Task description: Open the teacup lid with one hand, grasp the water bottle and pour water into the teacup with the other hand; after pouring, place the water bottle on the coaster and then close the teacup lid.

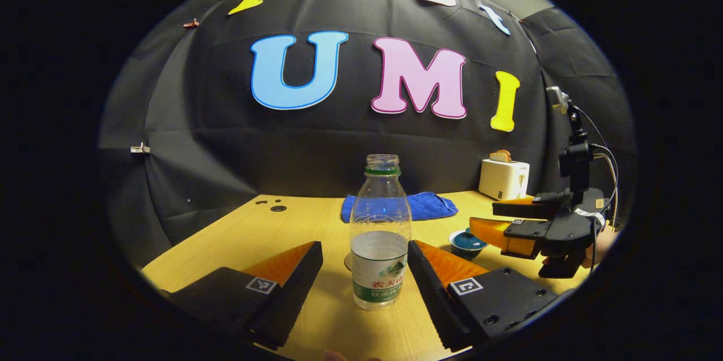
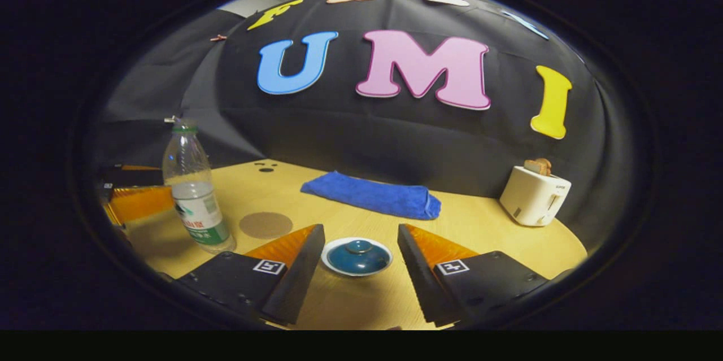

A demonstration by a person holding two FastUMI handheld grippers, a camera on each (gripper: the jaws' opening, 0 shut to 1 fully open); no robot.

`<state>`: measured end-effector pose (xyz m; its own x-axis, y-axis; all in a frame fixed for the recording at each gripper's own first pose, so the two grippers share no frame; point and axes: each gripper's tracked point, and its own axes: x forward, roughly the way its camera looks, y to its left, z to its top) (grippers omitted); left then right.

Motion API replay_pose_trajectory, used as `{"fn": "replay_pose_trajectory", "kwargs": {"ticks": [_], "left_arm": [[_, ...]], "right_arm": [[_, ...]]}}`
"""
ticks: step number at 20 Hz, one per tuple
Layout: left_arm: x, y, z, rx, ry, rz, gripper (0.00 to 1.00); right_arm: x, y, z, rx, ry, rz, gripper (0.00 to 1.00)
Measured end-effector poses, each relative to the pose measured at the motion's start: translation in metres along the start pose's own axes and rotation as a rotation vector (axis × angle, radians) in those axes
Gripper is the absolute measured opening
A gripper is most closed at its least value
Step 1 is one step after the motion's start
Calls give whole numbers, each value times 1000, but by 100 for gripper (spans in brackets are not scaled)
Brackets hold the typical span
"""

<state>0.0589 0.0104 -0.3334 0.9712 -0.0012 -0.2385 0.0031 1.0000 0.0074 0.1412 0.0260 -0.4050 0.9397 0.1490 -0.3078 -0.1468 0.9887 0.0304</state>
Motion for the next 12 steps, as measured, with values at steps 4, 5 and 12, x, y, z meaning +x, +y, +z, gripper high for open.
{"fn": "replay_pose_trajectory", "kwargs": {"ticks": [4, 5, 12], "left_arm": [[3, -2, -3, -4, 4, -5, 95], [3, -2, -4, -2, 4, -4, 95], [5, -3, -7, -8, 12, -6, 95]], "right_arm": [[17, 2, -9, 5, 19, 7, 76], [18, 2, -11, 1, 25, 9, 71], [28, 7, -24, 24, 67, 39, 49]]}}
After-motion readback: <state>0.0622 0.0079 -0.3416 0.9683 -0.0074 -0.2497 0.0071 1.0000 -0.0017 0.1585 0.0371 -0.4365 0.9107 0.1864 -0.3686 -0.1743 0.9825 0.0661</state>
